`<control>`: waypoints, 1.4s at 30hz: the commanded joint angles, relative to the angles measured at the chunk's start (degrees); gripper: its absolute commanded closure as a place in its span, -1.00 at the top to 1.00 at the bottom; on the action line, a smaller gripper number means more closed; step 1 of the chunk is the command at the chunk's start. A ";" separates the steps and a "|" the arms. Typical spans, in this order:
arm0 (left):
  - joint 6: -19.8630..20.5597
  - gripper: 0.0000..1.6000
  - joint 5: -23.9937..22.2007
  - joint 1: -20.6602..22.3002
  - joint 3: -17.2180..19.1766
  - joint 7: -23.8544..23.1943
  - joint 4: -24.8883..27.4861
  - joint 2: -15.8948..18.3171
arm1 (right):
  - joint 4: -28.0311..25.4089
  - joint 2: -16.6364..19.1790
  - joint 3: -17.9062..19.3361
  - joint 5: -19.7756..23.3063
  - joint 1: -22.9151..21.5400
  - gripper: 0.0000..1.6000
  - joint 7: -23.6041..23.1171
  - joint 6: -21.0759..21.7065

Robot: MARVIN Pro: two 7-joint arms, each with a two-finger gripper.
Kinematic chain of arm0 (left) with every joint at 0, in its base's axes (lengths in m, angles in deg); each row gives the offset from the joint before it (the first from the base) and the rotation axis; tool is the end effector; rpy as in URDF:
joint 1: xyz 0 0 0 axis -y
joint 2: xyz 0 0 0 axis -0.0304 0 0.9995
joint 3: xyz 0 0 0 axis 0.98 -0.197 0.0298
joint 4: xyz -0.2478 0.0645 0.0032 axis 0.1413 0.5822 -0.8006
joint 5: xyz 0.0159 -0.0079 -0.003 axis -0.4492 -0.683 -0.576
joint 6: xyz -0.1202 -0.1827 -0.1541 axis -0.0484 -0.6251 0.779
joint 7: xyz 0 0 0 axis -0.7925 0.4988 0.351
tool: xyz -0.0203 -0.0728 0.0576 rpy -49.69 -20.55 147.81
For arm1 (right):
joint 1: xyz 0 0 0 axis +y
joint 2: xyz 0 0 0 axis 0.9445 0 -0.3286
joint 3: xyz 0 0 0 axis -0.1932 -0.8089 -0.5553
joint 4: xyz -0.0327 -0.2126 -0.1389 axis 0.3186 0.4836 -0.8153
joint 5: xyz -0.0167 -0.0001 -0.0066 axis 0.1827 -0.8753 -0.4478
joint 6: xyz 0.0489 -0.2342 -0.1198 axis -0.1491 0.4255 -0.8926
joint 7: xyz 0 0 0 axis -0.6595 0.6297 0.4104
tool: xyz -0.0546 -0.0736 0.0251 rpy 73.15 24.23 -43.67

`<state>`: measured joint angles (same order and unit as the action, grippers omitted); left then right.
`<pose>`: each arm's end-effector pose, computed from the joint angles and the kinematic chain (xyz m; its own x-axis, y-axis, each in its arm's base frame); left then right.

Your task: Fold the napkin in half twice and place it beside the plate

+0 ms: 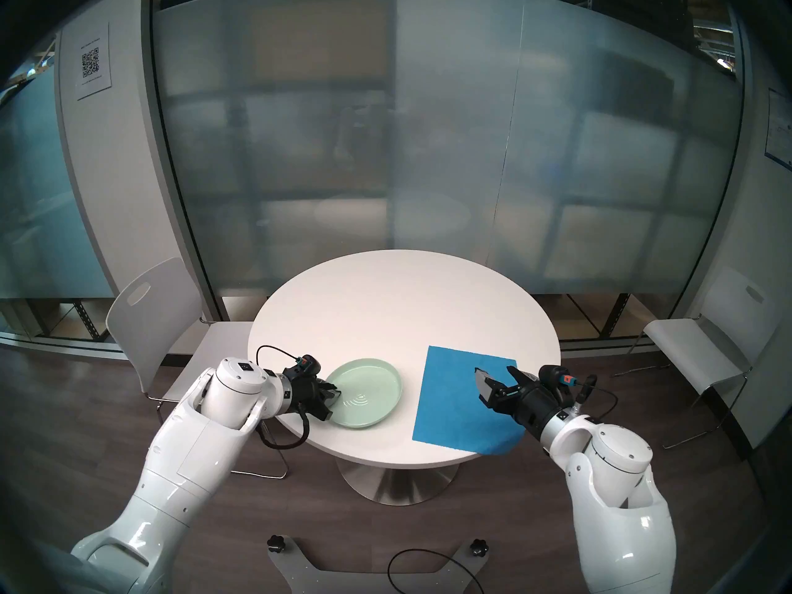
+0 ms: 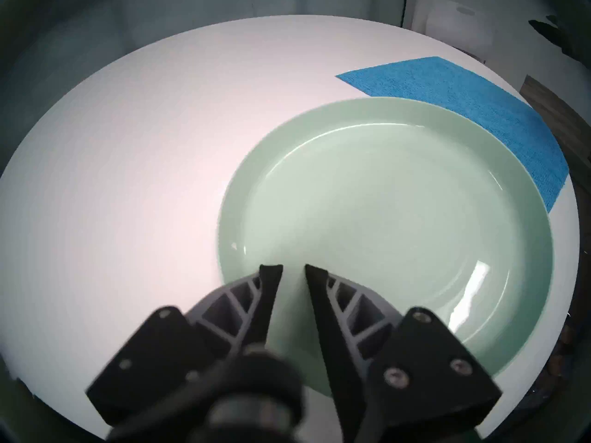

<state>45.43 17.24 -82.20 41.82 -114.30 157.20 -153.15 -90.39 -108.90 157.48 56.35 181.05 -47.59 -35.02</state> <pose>0.3783 -0.0229 -0.3094 0.4598 -0.4780 0.7484 -0.6716 -0.7386 -0.0592 0.2864 -0.0734 -0.2480 0.3036 -0.1579 0.9396 0.2577 -0.9358 -0.2405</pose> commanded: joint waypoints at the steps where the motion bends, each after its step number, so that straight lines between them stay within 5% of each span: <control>1: -0.33 -0.04 0.22 1.20 0.85 0.25 -0.60 0.67 | -1.52 0.15 0.08 0.03 -0.38 1.00 -0.30 -0.39; 36: -3.33 -0.01 2.23 5.16 5.99 -0.81 -6.52 5.43 | -0.63 -0.09 0.02 -0.37 -1.43 1.00 -0.86 0.17; 42: -2.60 0.07 0.47 4.18 8.33 -2.61 -3.54 6.01 | 0.01 -0.13 -0.09 -0.31 -1.90 1.00 -0.96 0.34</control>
<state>42.26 19.62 -78.02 47.88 -115.14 150.19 -148.20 -90.04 -109.23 157.55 55.95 180.49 -48.55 -34.84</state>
